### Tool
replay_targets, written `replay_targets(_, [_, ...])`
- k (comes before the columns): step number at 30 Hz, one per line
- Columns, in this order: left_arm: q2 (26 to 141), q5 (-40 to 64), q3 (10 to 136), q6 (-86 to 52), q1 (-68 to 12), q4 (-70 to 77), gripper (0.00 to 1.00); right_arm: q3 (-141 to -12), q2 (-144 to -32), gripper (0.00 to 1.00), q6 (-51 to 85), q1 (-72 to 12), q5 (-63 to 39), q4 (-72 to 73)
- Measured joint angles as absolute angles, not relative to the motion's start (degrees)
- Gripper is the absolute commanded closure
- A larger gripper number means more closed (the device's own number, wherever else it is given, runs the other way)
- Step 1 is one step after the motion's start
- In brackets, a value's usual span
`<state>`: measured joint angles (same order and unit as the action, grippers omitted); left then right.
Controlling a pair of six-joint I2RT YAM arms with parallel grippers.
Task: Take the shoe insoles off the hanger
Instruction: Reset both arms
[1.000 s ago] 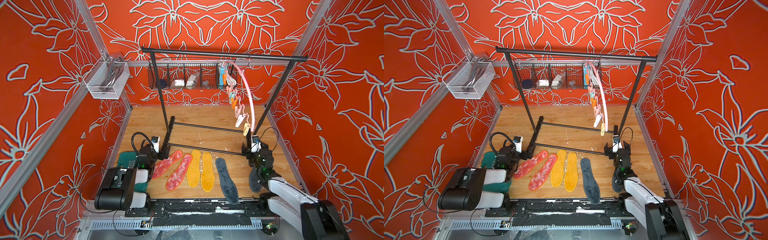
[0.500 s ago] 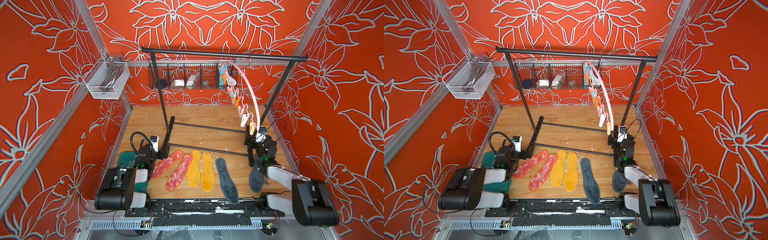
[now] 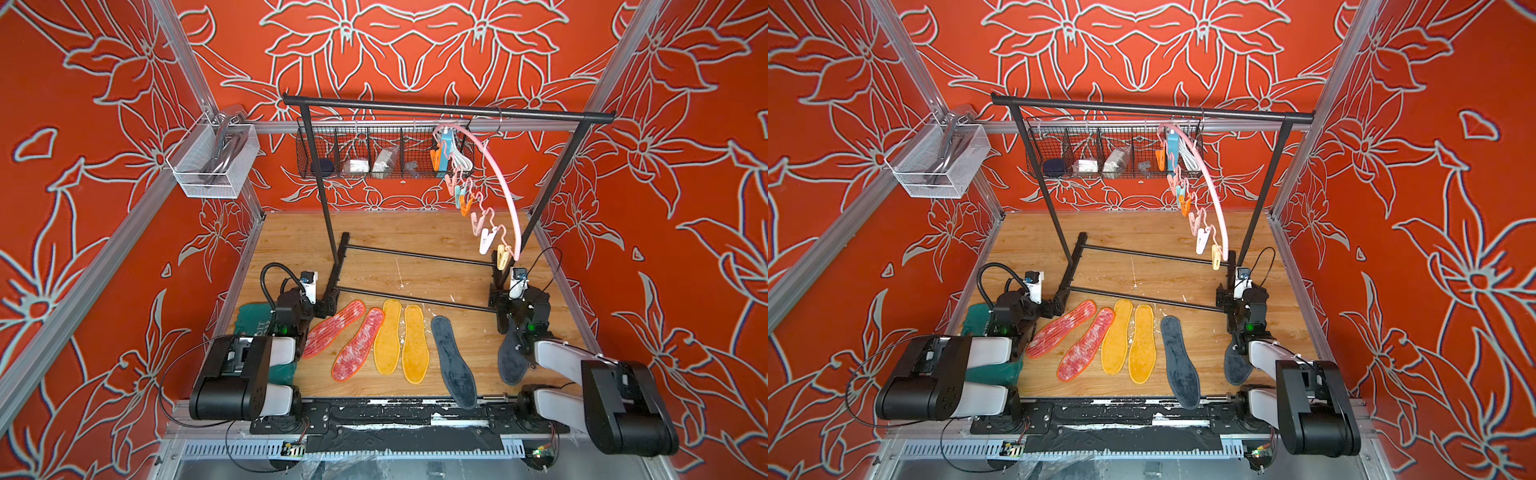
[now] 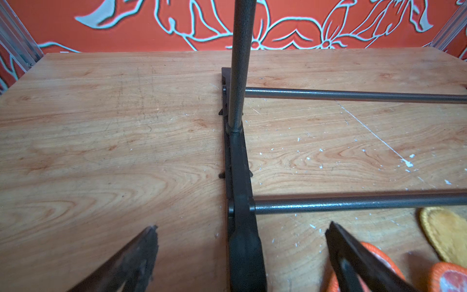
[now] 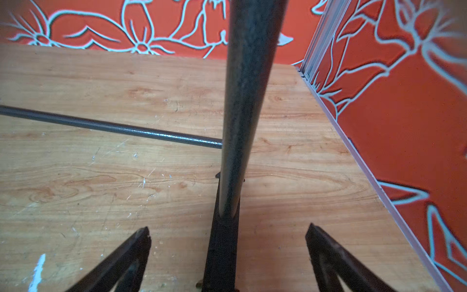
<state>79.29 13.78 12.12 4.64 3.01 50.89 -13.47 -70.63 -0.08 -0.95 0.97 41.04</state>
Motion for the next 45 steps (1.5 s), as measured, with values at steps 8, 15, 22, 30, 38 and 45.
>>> replay_targets(8, [79.3, 13.8, 12.1, 4.6, 3.0, 50.6, 0.02, -13.5, -81.0, 0.00, -0.3, -0.7, 1.0, 50.2])
replay_targets(15, [79.3, 13.8, 12.1, 4.6, 3.0, 50.7, 0.02, -14.7, -81.0, 0.01, -0.3, -0.7, 1.2, 50.4])
replay_targets(22, [79.3, 13.8, 12.1, 4.6, 3.0, 50.7, 0.02, -17.7, -81.1, 0.01, -0.4, -0.8, 1.7, 47.5])
replay_targets(30, [79.3, 13.8, 12.1, 4.6, 3.0, 50.7, 0.02, -17.7, -81.1, 0.01, -0.4, -0.8, 1.9, 45.6])
replay_targets(38, [79.3, 13.8, 12.1, 4.6, 3.0, 50.7, 0.02, -17.7, -81.1, 0.00, -0.4, -0.8, 1.9, 45.4])
replay_targets(45, [79.3, 13.8, 12.1, 4.6, 3.0, 50.7, 0.02, -18.0, -81.1, 0.00, -0.5, -1.1, 2.1, 45.2])
